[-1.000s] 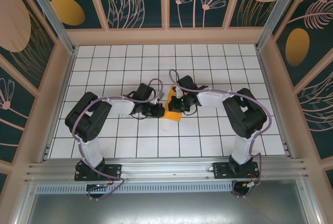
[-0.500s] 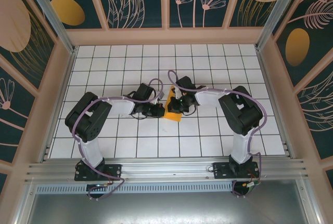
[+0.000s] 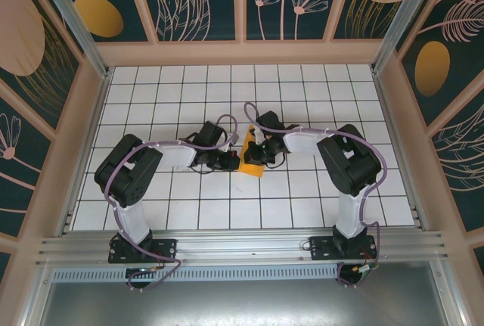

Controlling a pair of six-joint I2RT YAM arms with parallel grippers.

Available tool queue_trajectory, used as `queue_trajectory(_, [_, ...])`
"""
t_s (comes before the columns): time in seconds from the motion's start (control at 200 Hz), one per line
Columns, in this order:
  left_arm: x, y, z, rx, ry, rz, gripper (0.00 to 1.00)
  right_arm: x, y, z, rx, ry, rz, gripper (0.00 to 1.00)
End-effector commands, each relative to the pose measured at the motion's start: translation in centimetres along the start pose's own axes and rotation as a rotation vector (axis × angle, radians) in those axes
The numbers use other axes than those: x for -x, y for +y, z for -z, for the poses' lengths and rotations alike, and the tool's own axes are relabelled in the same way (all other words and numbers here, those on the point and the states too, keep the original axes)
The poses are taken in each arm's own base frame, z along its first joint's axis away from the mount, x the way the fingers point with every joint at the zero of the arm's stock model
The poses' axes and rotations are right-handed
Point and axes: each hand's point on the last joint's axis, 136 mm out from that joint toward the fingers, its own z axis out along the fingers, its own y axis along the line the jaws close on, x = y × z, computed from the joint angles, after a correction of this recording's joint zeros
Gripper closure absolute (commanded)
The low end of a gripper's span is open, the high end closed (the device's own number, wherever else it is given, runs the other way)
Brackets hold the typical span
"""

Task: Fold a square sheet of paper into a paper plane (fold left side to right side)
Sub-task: Fold the triangle a second time at the center of the table.

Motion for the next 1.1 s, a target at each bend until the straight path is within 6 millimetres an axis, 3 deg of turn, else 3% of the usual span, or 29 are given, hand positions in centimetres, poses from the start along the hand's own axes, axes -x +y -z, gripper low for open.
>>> queue_trajectory(0.0, [-3.6, 4.2, -0.9, 0.163, 0.098, 0.056, 1.00, -1.5, -4.7, 0.1, -0.143, 0.048, -0.064, 1.00])
queue_trajectory(0.185, [-4.1, 4.6, -1.1, 0.173, 0.109, 0.064, 1.00, -1.4, -5.1, 0.9, -0.154, 0.037, -0.051, 1.00])
queue_trajectory(0.22, [-4.2, 4.7, -1.1, 0.174, 0.111, 0.066, 1.00, -0.6, -5.9, 1.6, -0.158, 0.017, -0.073, 1.00])
queue_trajectory(0.781, [-4.5, 4.8, -1.0, 0.177, 0.111, 0.066, 1.00, 0.2, -10.3, 5.0, -0.212, -0.034, -0.139, 1.00])
queue_trajectory(0.966, [-3.5, 3.3, -0.7, 0.114, 0.077, 0.056, 0.98, 1.5, -10.1, 6.7, -0.192, -0.091, -0.132, 1.00])
queue_trajectory(1.096, [-0.5, -0.2, 0.8, -0.003, -0.008, 0.027, 0.87, 3.8, -8.5, 9.3, -0.077, -0.223, -0.111, 1.00])
